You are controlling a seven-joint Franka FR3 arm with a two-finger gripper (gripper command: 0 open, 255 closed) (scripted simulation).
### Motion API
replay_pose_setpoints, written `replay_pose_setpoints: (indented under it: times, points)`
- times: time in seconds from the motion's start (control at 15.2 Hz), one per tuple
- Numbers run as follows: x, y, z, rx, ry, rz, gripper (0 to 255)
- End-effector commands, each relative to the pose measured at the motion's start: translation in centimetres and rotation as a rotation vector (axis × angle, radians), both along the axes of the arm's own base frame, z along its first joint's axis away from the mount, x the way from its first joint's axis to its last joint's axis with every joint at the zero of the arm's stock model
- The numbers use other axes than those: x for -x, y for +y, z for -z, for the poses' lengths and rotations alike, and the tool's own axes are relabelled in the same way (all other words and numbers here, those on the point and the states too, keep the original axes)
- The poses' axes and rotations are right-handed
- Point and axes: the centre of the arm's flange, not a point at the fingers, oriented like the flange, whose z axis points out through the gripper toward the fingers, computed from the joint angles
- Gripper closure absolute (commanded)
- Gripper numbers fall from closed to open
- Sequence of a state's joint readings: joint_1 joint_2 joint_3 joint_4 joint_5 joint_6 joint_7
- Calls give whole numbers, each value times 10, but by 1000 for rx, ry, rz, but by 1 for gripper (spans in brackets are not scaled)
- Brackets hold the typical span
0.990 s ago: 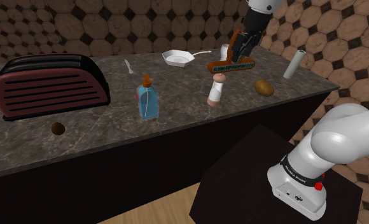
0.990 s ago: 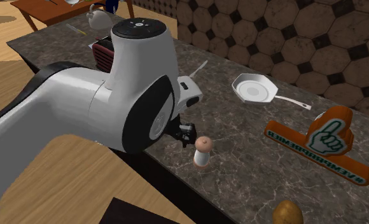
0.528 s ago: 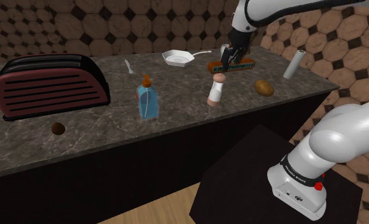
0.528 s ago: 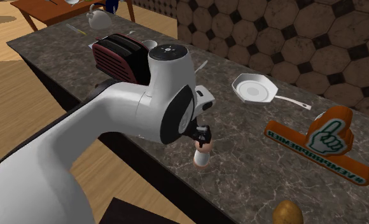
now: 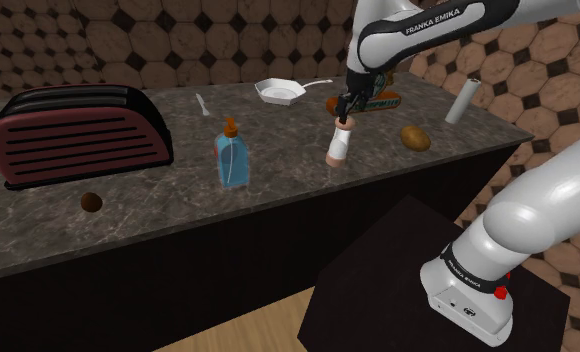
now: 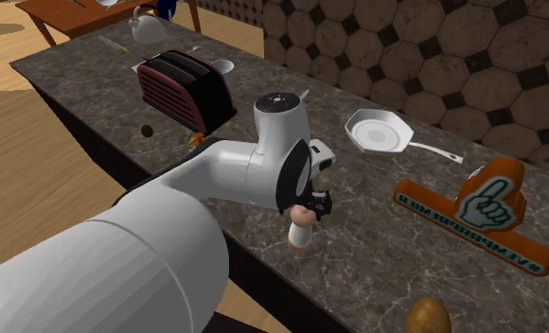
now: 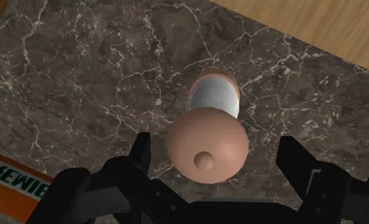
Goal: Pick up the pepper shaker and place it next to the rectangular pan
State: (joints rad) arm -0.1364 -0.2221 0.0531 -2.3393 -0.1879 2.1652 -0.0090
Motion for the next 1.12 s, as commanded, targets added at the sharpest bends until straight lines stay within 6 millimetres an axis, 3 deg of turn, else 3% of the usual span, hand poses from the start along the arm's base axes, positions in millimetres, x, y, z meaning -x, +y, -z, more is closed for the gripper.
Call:
replay_pose_setpoints:
  times: [0.0, 0.33, 0.79, 0.86, 1.06]
  points:
    - [-1, -2, 12, 3, 0, 0, 0]
    - [-2, -6, 35, 3, 0, 0, 0]
    - [-2, -6, 35, 3, 0, 0, 0]
    - [-2, -6, 35, 3, 0, 0, 255]
    - [-2, -6, 35, 3, 0, 0, 255]
